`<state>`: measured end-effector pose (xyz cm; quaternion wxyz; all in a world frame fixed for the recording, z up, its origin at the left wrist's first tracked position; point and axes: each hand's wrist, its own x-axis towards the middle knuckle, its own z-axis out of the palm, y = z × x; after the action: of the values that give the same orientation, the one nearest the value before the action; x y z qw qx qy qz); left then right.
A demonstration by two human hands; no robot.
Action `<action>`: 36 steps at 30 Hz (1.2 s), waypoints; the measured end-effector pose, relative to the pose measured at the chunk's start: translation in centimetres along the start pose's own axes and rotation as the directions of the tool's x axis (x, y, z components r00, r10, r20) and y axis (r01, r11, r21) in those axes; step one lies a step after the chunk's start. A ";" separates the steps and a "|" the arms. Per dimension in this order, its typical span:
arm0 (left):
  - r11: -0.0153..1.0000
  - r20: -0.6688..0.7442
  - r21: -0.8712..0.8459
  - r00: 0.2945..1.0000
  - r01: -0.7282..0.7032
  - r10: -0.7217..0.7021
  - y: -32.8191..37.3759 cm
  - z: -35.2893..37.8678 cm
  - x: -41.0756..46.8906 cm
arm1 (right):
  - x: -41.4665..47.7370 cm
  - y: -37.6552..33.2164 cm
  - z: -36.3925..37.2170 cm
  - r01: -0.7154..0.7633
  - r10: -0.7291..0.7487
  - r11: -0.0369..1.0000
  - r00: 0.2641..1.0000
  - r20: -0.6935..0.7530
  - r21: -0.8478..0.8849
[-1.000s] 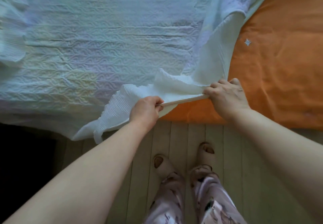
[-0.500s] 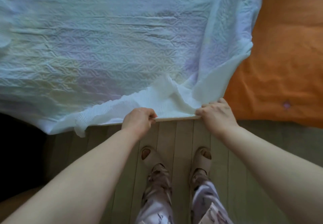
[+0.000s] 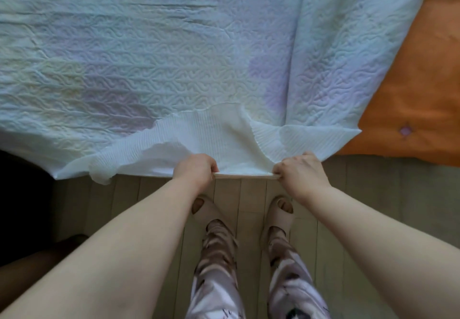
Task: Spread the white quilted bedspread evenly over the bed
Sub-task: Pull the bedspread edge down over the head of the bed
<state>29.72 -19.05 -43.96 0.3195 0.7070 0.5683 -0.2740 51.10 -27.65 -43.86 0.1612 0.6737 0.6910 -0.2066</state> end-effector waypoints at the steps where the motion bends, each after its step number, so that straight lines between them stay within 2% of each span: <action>1: 1.000 0.002 0.009 1.000 0.014 -0.014 0.2 0.3 0.3 | 0.0 0.1 0.1 0.000 0.000 1.000 1.000 -0.002 0.006; 6: 0.994 -0.055 0.016 0.993 0.104 -0.103 1.4 2.5 1.9 | 1.2 0.6 1.1 0.083 -0.081 0.994 0.996 0.041 -0.065; 9: 0.990 -0.048 -0.029 0.989 0.141 -0.142 1.5 3.3 2.3 | 2.0 0.9 1.6 0.136 -0.135 0.991 0.989 0.062 -0.018; 13: 0.986 -0.001 -0.060 0.988 0.152 -0.153 1.7 3.3 1.7 | 1.9 1.9 1.1 0.148 -0.160 0.980 0.984 0.083 0.132; 16: 0.981 -0.023 -0.093 0.985 0.170 -0.172 2.2 2.4 0.8 | 1.7 2.4 -0.8 0.185 -0.193 0.977 0.979 0.066 0.108; 22: 0.987 -0.057 -0.137 0.994 0.088 -0.097 4.4 -0.8 -0.4 | 1.2 4.2 -3.2 0.102 -0.116 0.981 0.990 0.076 0.165; 26: 0.987 -0.100 -0.155 0.994 0.030 -0.046 5.9 -3.3 -0.6 | 0.5 4.9 -5.0 0.047 -0.060 0.990 0.994 0.091 0.136; 32: 0.967 -0.173 -0.231 0.983 -0.106 0.067 9.4 -7.8 0.7 | 0.0 7.9 -7.2 -0.107 0.099 0.985 0.993 0.067 0.135; 36: 0.968 -0.173 -0.220 0.981 -0.120 0.083 12.6 -9.0 1.1 | 0.0 11.3 -8.2 -0.184 0.176 0.975 0.982 0.069 0.122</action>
<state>42.52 -13.37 -37.16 0.3651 0.7137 0.5833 -0.1312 62.80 -23.49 -37.53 0.1557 0.7362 0.6075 -0.2543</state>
